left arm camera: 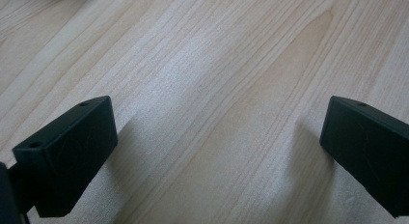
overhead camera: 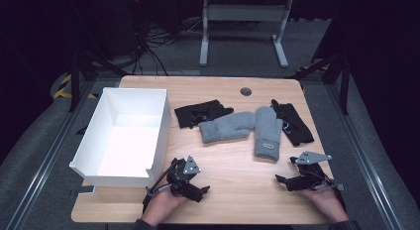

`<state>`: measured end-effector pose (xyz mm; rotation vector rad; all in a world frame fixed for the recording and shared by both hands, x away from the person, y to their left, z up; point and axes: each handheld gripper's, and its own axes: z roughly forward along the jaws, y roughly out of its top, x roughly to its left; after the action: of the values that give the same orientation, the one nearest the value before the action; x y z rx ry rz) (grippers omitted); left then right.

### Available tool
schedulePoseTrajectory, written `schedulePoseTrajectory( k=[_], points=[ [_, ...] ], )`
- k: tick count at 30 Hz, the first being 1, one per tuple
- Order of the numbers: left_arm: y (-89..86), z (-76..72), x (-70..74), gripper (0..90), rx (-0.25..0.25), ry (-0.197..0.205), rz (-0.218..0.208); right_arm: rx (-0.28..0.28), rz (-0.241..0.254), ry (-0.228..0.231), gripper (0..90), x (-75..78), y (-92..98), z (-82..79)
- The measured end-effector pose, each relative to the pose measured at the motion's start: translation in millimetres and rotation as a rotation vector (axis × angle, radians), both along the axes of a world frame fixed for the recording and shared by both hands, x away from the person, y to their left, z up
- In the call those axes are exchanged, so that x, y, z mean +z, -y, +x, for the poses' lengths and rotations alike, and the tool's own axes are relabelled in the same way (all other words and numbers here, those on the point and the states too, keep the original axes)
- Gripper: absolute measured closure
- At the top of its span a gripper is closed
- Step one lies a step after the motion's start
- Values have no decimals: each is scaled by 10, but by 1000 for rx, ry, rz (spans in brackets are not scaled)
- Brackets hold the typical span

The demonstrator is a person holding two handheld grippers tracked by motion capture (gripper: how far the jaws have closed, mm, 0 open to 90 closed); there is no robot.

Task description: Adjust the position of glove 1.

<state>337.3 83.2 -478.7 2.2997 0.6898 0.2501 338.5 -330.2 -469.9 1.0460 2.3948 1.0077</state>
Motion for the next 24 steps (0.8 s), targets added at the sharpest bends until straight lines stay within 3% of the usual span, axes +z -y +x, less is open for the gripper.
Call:
schedulePoseTrajectory(
  k=[6,8,14,24],
  points=[
    [6,-5,-2,1,-10,-2,-3,9,-6,-3,95,7,7,-8],
    [9,-12,-1,2,-33,-1,-1,24,-16,-15,159,38,5,-10],
    [8,-17,-2,1,-89,0,-4,40,-8,-15,221,126,-27,-2],
    [12,-16,-3,0,-98,-1,-5,41,56,-9,441,299,-77,156]
  ],
)
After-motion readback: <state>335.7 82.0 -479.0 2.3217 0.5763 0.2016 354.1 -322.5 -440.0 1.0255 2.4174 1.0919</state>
